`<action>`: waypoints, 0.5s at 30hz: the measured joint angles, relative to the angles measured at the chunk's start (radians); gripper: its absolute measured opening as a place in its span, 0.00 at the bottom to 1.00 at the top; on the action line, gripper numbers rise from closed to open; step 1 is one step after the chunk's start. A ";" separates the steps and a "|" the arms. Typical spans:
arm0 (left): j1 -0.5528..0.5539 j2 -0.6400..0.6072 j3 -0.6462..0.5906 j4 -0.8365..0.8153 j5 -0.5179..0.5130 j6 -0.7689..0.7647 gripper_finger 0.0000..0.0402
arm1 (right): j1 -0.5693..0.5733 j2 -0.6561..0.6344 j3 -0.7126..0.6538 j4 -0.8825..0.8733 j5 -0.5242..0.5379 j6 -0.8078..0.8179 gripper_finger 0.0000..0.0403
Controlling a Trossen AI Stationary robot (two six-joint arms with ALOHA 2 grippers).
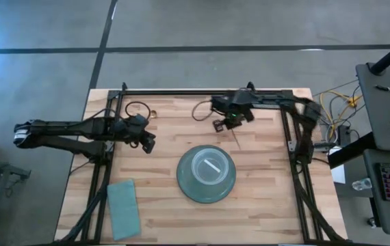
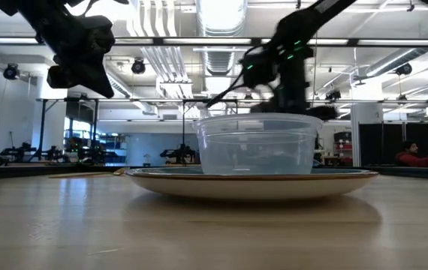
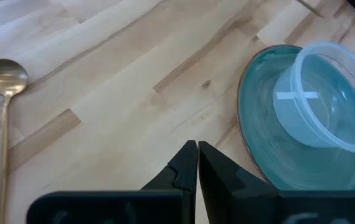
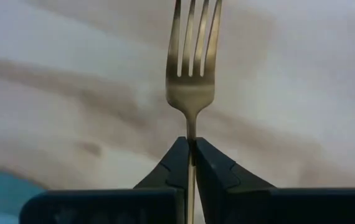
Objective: Set table place
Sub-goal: Put the fork beside the plate on the table
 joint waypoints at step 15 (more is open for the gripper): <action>0.091 0.013 0.000 0.003 0.025 0.032 0.00 | 0.235 -0.401 -0.509 0.198 -0.029 0.581 0.03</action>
